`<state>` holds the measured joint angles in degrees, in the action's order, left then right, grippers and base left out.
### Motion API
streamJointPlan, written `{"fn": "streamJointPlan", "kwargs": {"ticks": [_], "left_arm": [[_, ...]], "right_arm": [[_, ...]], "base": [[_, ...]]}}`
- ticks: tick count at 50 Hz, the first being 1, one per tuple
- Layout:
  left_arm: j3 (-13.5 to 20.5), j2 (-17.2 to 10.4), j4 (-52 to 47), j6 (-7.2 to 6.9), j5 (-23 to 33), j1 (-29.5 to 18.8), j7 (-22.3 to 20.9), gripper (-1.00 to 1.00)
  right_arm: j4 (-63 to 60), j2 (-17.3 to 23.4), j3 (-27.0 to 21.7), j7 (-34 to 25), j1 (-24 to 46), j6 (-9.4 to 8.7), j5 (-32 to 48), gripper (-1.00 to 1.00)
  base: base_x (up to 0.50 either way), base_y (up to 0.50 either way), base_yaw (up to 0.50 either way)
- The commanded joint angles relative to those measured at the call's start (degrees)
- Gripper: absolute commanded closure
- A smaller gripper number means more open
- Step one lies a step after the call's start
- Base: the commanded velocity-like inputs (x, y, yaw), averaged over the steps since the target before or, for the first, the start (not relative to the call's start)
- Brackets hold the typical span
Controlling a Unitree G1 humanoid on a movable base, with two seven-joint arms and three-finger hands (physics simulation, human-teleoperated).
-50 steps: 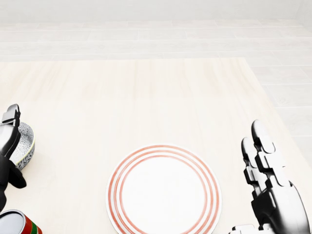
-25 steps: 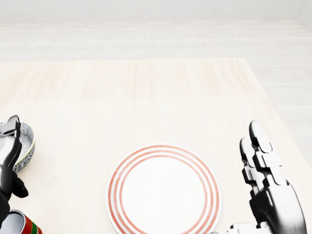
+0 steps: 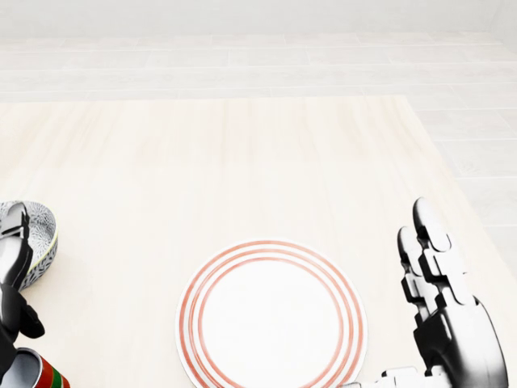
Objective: Put the bowl on the plate.
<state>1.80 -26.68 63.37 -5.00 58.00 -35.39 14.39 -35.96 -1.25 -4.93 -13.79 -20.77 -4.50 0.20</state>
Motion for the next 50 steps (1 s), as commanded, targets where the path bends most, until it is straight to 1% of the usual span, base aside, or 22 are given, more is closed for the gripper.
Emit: {"fn": "streamJointPlan", "kwargs": {"ticks": [1, 5, 9, 12, 19, 25, 35, 37, 38, 39, 40, 41, 47, 50], "left_arm": [[-0.4, -0.07, 3.07, 0.0, -0.79, -0.46, 1.68, -1.0], [-0.52, -0.07, 3.77, 0.0, -1.3, -0.42, 1.95, -1.0], [-0.68, -0.34, 4.23, 0.0, -1.57, -0.22, 2.22, -1.0], [-0.61, -0.5, 4.59, 0.0, -1.95, -0.28, 1.95, -1.0], [-1.02, -0.32, 6.0, 0.0, -2.33, -0.37, 2.77, -1.0], [-1.14, -0.36, 5.98, 0.0, -2.64, -0.56, 2.58, -1.0], [-1.25, -0.67, 5.57, 0.0, -2.92, -0.43, 2.12, -1.0], [-1.27, -0.69, 5.52, 0.0, -2.91, -0.42, 2.12, -0.94], [-1.27, -0.69, 5.52, 0.0, -2.92, -0.42, 2.11, -0.94], [-1.26, -0.69, 5.49, 0.0, -2.95, -0.41, 2.05, -0.5], [-1.28, -0.69, 5.42, 0.0, -2.93, -0.41, 2.04, -0.37], [-1.29, -0.69, 5.38, 0.0, -2.92, -0.4, 2.02, -0.34], [-1.23, -0.86, 5.12, 0.0, -2.9, -0.56, 1.96, -0.33], [-1.18, -0.94, 4.85, 0.0, -2.89, -0.49, 1.88, -0.21]], "right_arm": [[-0.53, 0.03, -0.06, 0.0, 0.03, -0.42, 0.11, -1.0], [0.98, 0.0, 0.15, 0.25, 0.63, 0.26, 0.72, -1.0], [1.05, 0.0, 0.24, 0.27, 0.65, 0.19, 0.46, -1.0], [1.17, 0.02, 0.51, 0.33, 0.48, 0.49, 0.63, -1.0], [1.8, 0.16, 0.43, 0.46, 0.69, 0.73, 0.49, -1.0], [1.83, 0.21, 0.45, 0.53, 0.81, 0.61, 0.42, -1.0], [2.16, 0.27, 0.52, 0.61, 0.69, 1.02, 0.33, -1.0], [2.13, 0.28, 0.51, 0.59, 0.63, 1.05, 0.28, -1.0], [2.13, 0.28, 0.51, 0.59, 0.63, 1.05, 0.28, -1.0], [2.07, 0.28, 0.48, 0.55, 0.5, 1.12, 0.2, -1.0], [2.09, 0.28, 0.49, 0.54, 0.45, 1.2, 0.23, -1.0], [2.13, 0.28, 0.48, 0.55, 0.44, 1.26, 0.24, -1.0], [2.17, 0.29, 0.39, 0.51, 0.51, 1.26, 0.17, -1.0], [2.29, 0.27, 0.42, 0.55, 0.61, 1.28, 0.24, -1.0]], "base": [[0.0, 0.0, 0.0], [0.0, 0.0, 0.0], [0.0, 0.0, 0.0], [0.0, 0.0, 0.0], [0.0, 0.0, 0.0], [0.0, 0.0, 0.0], [0.0, 0.0, 0.0], [0.0, 0.0, 0.0], [0.0, 0.0, 0.0], [0.0, 0.0, 0.0], [0.0, 0.0, 0.0], [0.0, 0.0, 0.0], [0.0, 0.0, 0.0], [0.0, 0.0, 0.0]]}}
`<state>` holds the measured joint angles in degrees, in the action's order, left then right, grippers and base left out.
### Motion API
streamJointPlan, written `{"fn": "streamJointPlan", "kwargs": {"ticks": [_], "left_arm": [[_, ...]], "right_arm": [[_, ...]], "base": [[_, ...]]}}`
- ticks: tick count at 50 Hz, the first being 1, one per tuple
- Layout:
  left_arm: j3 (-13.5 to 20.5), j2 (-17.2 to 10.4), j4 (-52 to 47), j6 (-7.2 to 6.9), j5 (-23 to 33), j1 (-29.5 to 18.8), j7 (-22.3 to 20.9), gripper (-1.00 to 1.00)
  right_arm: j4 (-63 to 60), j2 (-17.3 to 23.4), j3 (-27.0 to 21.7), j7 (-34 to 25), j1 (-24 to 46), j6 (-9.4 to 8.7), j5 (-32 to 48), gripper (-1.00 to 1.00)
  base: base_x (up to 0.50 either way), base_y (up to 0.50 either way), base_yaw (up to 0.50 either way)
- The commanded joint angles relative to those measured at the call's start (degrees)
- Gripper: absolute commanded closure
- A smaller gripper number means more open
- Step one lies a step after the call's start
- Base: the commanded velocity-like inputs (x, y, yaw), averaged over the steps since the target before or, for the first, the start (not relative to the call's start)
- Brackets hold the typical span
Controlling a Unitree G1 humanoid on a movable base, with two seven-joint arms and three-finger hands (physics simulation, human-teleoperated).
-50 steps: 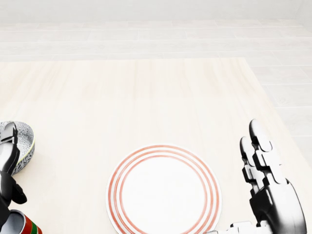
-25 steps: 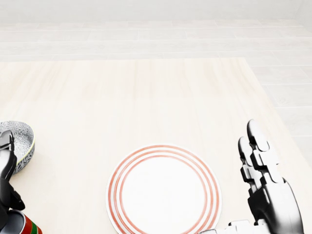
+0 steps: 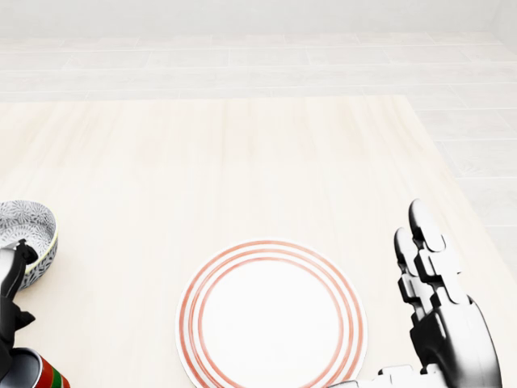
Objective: Put the bowl on the plate.
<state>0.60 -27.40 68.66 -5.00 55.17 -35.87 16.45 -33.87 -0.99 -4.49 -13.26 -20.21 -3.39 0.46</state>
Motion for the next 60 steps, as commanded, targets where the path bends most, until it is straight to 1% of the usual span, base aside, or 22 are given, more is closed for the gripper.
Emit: {"fn": "streamJointPlan", "kwargs": {"ticks": [1, 2, 3, 4, 6, 8, 9, 10, 11, 12, 15, 20, 30, 34, 35, 37, 42, 48, 51, 53, 60], "left_arm": [[0.06, -0.26, -0.5, 0.0, -0.08, -0.02, -0.24, -0.18], [0.05, -0.29, -0.53, 0.0, -0.04, -0.02, -0.22, -0.14], [0.11, -0.34, -0.58, 0.0, -0.08, -0.07, -0.24, 0.04], [0.11, -0.35, -0.57, 0.0, -0.06, -0.11, -0.22, 0.08], [0.11, -0.38, -0.61, 0.0, -0.04, -0.11, -0.23, 0.09], [0.17, -0.42, -0.71, 0.0, -0.06, -0.11, -0.25, 0.15], [0.18, -0.48, -0.86, 0.0, -0.06, -0.07, -0.41, 0.3], [0.21, -0.49, -1.0, 0.0, -0.08, -0.05, -0.46, 0.52], [0.26, -0.52, -1.12, 0.0, -0.11, -0.06, -0.54, 0.62], [0.27, -0.52, -1.13, 0.0, -0.11, -0.05, -0.55, 0.62], [0.4, -0.67, -1.66, 0.0, -0.16, 0.02, -0.8, 1.0], [0.6, -0.97, -2.23, 0.0, -0.17, -0.04, -1.24, 1.0], [1.24, -1.72, -4.75, 0.0, -0.15, 0.14, -2.79, 1.0], [1.59, -2.25, -6.15, 0.0, -0.1, -0.06, -4.05, 1.0], [1.83, -2.72, -7.62, 0.0, -0.14, -0.3, -5.17, 1.0], [2.04, -2.82, -8.85, 0.0, -0.1, -0.09, -5.96, 1.0], [2.83, -3.54, -15.47, 0.0, 0.92, 1.04, -9.77, 1.0], [4.61, -4.23, -26.56, 0.0, 3.02, 3.07, -16.38, 1.0], [5.4, -4.16, -31.2, 0.0, 4.47, 3.96, -19.23, 1.0], [5.74, -4.06, -32.66, 0.0, 5.07, 4.31, -20.11, 1.0], [7.42, -3.25, -43.13, 0.0, 8.46, 5.99, -26.76, 1.0]], "right_arm": [[0.2, 0.0, 0.0, 0.0, 0.04, 0.15, -0.05, -1.0], [0.21, 0.0, 0.03, 0.0, 0.02, 0.19, -0.03, -1.0], [0.26, -0.01, 0.06, 0.02, 0.0, 0.28, 0.04, -1.0], [0.3, 0.0, 0.08, 0.03, 0.01, 0.29, 0.06, -1.0], [0.33, 0.01, 0.08, 0.03, 0.03, 0.27, 0.05, -1.0], [0.3, 0.03, 0.06, 0.05, 0.06, 0.2, 0.04, -1.0], [0.23, 0.01, 0.02, 0.09, 0.05, 0.18, 0.01, -1.0], [0.24, 0.02, 0.04, 0.08, 0.04, 0.15, 0.04, -1.0], [0.28, 0.02, 0.05, 0.1, 0.04, 0.22, 0.08, -1.0], [0.28, 0.02, 0.05, 0.11, 0.04, 0.22, 0.08, -1.0], [0.68, 0.04, 0.03, 0.2, 0.27, 0.28, 0.19, -1.0], [0.78, 0.08, 0.02, 0.25, 0.32, 0.25, 0.26, -1.0], [0.55, 0.15, -0.08, 0.33, 0.7, -0.4, 0.37, -1.0], [0.01, 0.18, -0.1, 0.38, 0.79, -1.03, 0.43, -1.0], [-0.88, 0.17, -0.14, 0.36, 0.48, -1.35, 0.37, -1.0], [-1.61, 0.19, -0.29, 0.3, 0.43, -1.61, 0.18, -1.0], [-2.46, 0.13, -0.72, 0.05, 0.3, -1.61, -0.08, -1.0], [-2.81, -0.06, -1.47, -0.42, -0.01, -1.61, -0.6, -1.0], [-2.83, -0.17, -1.87, -0.68, -0.14, -1.61, -0.84, -1.0], [-2.87, -0.22, -2.02, -0.82, -0.16, -1.61, -0.97, -1.0], [-3.67, -0.57, -2.79, -1.45, -0.53, -1.61, -1.5, -1.0]], "base": [[0.0, 0.0, 0.0], [0.0, 0.0, 0.0], [0.0, 0.0, 0.0], [0.0, 0.0, 0.0], [0.0, 0.0, 0.0], [0.0, 0.0, 0.0], [0.0, 0.0, 0.0], [0.0, 0.0, 0.0], [0.0, 0.0, 0.0], [0.0, 0.0, 0.0], [0.0, 0.0, 0.0], [0.0, 0.0, 0.0], [0.0, 0.0, 0.0], [0.0, 0.0, 0.0], [0.0, 0.0, 0.0], [0.0, 0.0, 0.0], [0.0, 0.0, 0.0], [0.0, 0.0, 0.0], [0.0, 0.0, 0.0], [0.0, 0.0, 0.0], [0.0, 0.0, 0.0]]}}
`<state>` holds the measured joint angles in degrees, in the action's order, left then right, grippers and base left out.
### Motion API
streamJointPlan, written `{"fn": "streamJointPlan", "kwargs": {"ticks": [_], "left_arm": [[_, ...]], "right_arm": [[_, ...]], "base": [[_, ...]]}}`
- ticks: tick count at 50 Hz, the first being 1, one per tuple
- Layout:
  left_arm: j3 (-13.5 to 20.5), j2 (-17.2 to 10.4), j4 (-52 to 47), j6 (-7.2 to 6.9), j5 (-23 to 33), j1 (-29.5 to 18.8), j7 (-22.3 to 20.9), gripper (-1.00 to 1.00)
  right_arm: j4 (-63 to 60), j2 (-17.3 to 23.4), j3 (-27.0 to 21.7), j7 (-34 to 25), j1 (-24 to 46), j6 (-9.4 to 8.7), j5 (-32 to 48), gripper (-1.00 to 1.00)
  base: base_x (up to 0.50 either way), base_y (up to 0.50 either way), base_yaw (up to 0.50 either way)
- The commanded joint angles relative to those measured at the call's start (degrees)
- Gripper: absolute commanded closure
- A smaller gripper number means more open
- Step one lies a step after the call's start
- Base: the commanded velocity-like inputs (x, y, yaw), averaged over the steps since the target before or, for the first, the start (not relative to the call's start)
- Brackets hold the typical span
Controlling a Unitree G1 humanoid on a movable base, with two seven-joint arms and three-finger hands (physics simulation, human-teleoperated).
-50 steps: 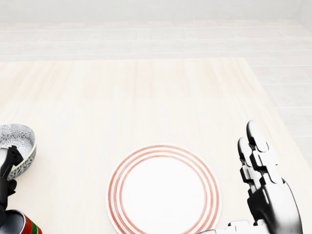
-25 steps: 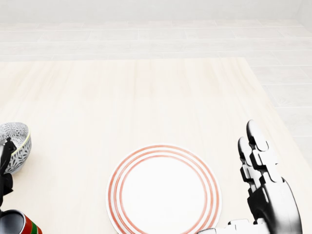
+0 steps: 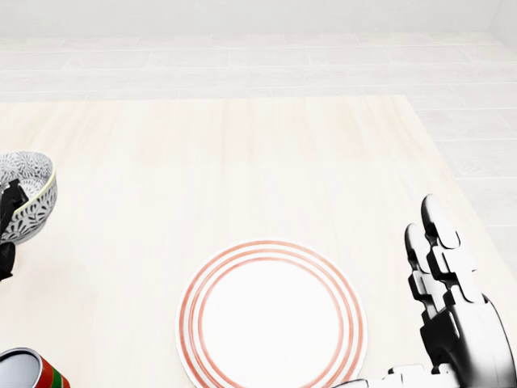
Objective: Put the bowl on the plate.
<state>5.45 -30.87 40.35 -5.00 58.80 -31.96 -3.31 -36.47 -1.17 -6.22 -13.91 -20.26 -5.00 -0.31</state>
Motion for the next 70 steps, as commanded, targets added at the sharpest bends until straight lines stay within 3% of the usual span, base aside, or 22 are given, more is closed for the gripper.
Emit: {"fn": "streamJointPlan", "kwargs": {"ticks": [1, 13, 22, 34, 41, 49, 70], "left_arm": [[2.71, 0.42, -16.09, 0.0, 5.31, 2.42, -7.5, 1.0], [2.2, 5.97, -27.66, 0.0, 11.76, 5.78, -12.05, 1.0], [2.17, 7.95, -30.92, 0.0, 14.85, 6.09, -14.17, 1.0], [1.7, 10.76, -36.64, 0.0, 16.87, 7.04, -17.43, 1.0], [0.96, 13.39, -45.23, 0.0, 17.6, 11.4, -21.78, 1.0], [-0.7, 16.18, -50.81, 0.0, 19.95, 13.65, -23.93, 1.0], [-3.64, 22.38, -63.35, 0.0, 24.45, 15.88, -30.71, 1.0]], "right_arm": [[-1.32, -0.43, -1.13, -0.94, -0.65, 0.0, -0.83, -1.0], [-4.09, -1.27, -2.93, -2.31, -1.89, 0.0, -1.75, -1.0], [-6.46, -1.9, -5.61, -3.86, -2.4, 0.0, -3.44, -1.0], [-6.37, -3.26, -7.0, -5.33, -2.14, 0.0, -3.17, -1.0], [-5.8, -3.45, -7.3, -5.66, -1.78, 0.0, -3.06, -1.0], [-6.27, -3.78, -7.08, -5.87, -2.43, 0.0, -2.67, -1.0], [-3.75, -2.86, -7.99, -4.76, 0.5, 0.0, -2.34, -1.0]], "base": [[0.0, 0.0, 0.0], [0.0, 0.0, 0.0], [0.0, 0.0, 0.0], [0.0, 0.0, 0.0], [0.0, 0.0, 0.0], [0.0, 0.0, 0.0], [0.0, 0.0, 0.0]]}}
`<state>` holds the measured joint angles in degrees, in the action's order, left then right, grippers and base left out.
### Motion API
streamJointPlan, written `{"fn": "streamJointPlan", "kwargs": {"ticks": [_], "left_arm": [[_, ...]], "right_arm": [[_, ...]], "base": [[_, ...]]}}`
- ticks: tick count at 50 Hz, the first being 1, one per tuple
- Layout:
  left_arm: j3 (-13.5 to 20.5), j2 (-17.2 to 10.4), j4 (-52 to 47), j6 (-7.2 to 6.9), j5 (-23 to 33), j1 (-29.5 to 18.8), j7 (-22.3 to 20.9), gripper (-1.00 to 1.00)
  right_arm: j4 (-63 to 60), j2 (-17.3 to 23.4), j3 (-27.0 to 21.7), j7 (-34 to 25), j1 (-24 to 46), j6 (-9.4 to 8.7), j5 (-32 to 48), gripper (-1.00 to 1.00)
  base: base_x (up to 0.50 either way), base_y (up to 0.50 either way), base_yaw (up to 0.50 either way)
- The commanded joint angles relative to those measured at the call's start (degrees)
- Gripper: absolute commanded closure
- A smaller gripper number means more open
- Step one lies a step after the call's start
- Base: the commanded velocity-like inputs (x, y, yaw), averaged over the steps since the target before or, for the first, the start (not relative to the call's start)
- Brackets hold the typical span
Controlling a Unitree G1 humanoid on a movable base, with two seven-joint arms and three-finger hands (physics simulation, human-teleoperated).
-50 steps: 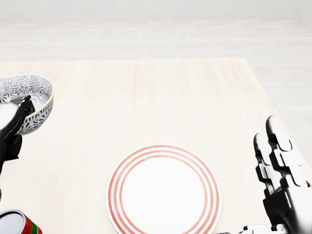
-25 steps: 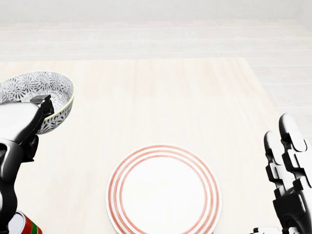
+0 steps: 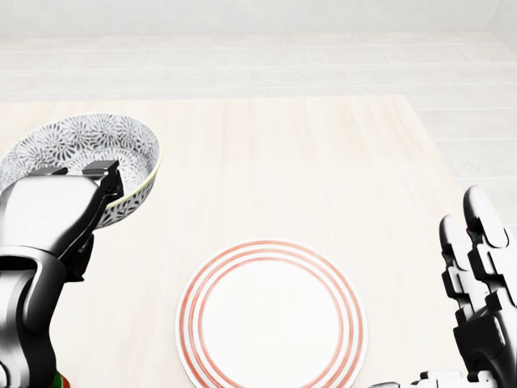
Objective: Put the bowl on the plate.
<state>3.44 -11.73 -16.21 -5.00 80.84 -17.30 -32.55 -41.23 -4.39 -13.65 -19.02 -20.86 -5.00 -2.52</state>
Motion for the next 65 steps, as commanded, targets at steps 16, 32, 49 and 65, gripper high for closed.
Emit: {"fn": "streamJointPlan", "kwargs": {"ticks": [16, 32, 49, 65], "left_arm": [[-6.31, 8.63, -13.55, 0.0, 5.72, 6.58, -2.11, 1.0], [-11.32, 12.73, -11.13, 0.0, 6.96, 7.38, 0.63, 1.0], [-15.2, 14.81, -7.16, 0.0, 8.36, 7.83, 3.3, 1.0], [-17.98, 15.66, -4.67, 0.0, 9.74, 9.66, 5.96, 1.0]], "right_arm": [[4.53, 0.99, -0.38, 1.09, 1.91, 0.0, -0.01, -1.0], [5.08, 0.85, -1.01, 0.34, 0.96, 0.01, -0.97, -1.0], [6.77, 1.01, -1.98, 0.25, 2.17, 0.05, -1.31, -1.0], [7.85, 1.11, -1.65, 0.42, 2.27, 0.65, -0.97, -1.0]], "base": [[0.0, 0.0, 0.0], [0.0, 0.0, 0.0], [0.0, 0.0, 0.0], [0.0, 0.0, 0.0]]}}
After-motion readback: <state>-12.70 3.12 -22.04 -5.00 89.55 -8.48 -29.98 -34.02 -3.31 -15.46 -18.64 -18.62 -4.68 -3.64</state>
